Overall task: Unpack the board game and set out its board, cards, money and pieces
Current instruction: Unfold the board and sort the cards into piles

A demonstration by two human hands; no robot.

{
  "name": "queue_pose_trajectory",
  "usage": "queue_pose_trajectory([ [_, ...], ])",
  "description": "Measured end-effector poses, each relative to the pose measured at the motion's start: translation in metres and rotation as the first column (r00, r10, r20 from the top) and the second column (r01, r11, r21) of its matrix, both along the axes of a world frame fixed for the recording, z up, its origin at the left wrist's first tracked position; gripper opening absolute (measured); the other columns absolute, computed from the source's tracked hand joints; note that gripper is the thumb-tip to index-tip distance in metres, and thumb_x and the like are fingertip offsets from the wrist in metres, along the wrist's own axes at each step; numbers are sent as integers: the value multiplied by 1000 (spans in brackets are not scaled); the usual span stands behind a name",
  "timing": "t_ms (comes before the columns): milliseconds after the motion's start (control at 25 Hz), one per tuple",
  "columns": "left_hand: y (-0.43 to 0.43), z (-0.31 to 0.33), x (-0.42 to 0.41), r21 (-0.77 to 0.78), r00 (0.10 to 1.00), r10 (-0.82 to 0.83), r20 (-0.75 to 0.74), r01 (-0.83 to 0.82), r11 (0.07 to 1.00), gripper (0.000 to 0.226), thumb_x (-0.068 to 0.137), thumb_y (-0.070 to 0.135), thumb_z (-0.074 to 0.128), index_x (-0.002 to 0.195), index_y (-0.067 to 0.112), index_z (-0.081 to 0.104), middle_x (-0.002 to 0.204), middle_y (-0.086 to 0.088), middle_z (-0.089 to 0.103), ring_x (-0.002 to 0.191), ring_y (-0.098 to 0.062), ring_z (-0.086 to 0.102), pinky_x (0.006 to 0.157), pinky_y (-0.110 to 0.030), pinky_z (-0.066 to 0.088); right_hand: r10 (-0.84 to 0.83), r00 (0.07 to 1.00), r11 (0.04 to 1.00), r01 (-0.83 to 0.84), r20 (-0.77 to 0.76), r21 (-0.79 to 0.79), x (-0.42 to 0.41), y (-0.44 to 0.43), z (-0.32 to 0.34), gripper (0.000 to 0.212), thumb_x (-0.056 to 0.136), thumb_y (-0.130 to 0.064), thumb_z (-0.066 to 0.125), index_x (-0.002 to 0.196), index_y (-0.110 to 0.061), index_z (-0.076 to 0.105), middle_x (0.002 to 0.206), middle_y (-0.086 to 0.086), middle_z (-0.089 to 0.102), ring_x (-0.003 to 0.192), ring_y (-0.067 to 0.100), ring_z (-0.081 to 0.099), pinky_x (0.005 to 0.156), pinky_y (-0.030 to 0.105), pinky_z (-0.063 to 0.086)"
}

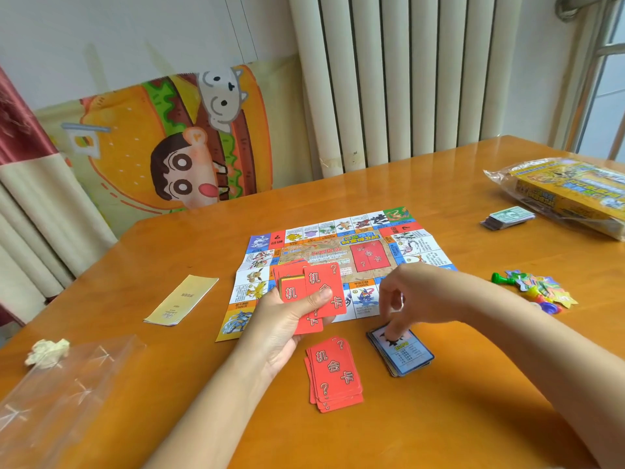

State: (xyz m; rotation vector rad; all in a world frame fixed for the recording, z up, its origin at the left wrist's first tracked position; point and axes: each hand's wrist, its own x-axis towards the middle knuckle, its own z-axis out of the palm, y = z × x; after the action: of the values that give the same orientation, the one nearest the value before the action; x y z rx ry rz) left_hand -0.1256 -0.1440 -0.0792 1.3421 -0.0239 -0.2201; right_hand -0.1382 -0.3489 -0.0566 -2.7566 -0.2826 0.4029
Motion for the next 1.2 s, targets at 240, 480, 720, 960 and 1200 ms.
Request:
queue_pose_trajectory([
  [240, -3, 1, -5, 71, 997, -57, 60, 52, 996, 47, 57, 9, 75, 102, 13, 64, 83, -4, 75, 69, -19, 71, 50, -27, 54, -124, 992, 689, 99, -19, 718, 2, 15, 3, 30, 88, -36, 63, 83, -6, 65, 73, 5, 65, 63, 11, 63, 59, 20, 50],
  [480, -9, 5, -13, -25, 995, -102, 1, 102, 995, 17, 84, 19, 60, 97, 9, 63, 74, -10, 72, 60, -19, 68, 49, -27, 55, -148, 988, 498, 101, -30, 861, 4, 24, -2, 16, 80, -2, 72, 78, -6, 56, 67, 8, 59, 55, 17, 62, 55, 23, 54],
  [720, -6, 4, -3, -128, 996, 30, -84, -41, 991, 11, 95, 5, 49, 99, 4, 59, 87, -20, 70, 69, -29, 68, 57, -40, 59, -134, 991, 579, 92, -17, 810, 4, 22, -5, 19, 84, 6, 65, 99, -4, 61, 85, 8, 66, 63, 15, 67, 61, 23, 56],
  [960, -1, 0, -1, -10, 997, 47, 59, -47, 999, 18, 83, 4, 63, 97, 14, 66, 87, -8, 74, 73, -21, 71, 58, -32, 58, -94, 995, 642, 38, 29, 766, 4, 21, -2, 6, 92, -9, 60, 94, -4, 64, 79, 2, 67, 66, 18, 65, 67, 30, 58],
  [1200, -6, 0, -3, -46, 996, 67, 63, -64, 997, 30, 71, 5, 68, 100, 12, 65, 85, -7, 74, 71, -20, 71, 57, -33, 58, -93, 995, 646, 30, 39, 763, 6, 31, -11, 8, 93, -10, 58, 92, -4, 63, 91, 14, 68, 78, 22, 66, 72, 30, 58],
])
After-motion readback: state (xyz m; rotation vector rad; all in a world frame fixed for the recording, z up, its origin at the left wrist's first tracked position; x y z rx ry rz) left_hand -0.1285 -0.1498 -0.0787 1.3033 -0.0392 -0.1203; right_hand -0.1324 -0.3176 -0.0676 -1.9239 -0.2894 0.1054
